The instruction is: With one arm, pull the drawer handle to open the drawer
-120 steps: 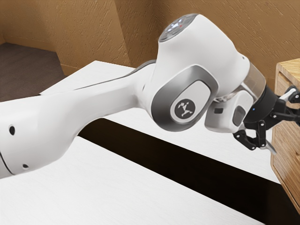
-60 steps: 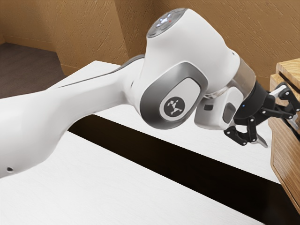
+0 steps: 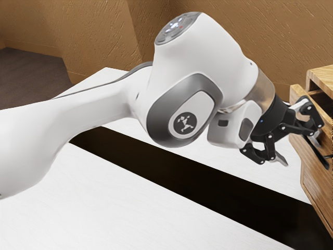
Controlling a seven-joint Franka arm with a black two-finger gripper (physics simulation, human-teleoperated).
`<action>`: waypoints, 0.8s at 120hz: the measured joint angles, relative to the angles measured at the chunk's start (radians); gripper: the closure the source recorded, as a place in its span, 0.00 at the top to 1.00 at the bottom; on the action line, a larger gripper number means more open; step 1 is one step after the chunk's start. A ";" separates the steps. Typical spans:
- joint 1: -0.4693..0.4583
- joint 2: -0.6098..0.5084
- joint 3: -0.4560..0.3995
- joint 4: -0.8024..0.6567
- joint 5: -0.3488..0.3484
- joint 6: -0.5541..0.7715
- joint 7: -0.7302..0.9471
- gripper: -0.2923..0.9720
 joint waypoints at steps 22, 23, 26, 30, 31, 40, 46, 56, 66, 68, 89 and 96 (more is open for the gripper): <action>0.002 -0.041 0.001 -0.035 -0.007 -0.001 -0.009 0.52; 0.002 -0.044 0.001 -0.037 -0.008 -0.002 -0.009 0.52; 0.002 -0.050 0.001 -0.043 -0.009 -0.002 -0.010 0.53; 0.001 -0.056 0.000 -0.047 -0.011 -0.002 -0.012 0.55; 0.001 -0.057 0.000 -0.048 -0.011 -0.002 -0.012 0.55; 0.001 -0.069 0.002 -0.062 -0.014 -0.002 -0.015 0.58; -0.002 -0.082 0.010 -0.075 -0.017 -0.001 -0.017 0.59; 0.002 -0.103 0.014 -0.095 -0.021 -0.001 -0.021 0.60; 0.007 -0.127 0.015 -0.117 -0.023 0.000 -0.025 0.60; 0.008 -0.132 0.015 -0.121 -0.025 0.001 -0.025 0.60; 0.021 -0.172 0.018 -0.168 -0.042 0.003 -0.031 0.64; 0.024 -0.189 0.021 -0.180 -0.051 0.004 -0.033 0.62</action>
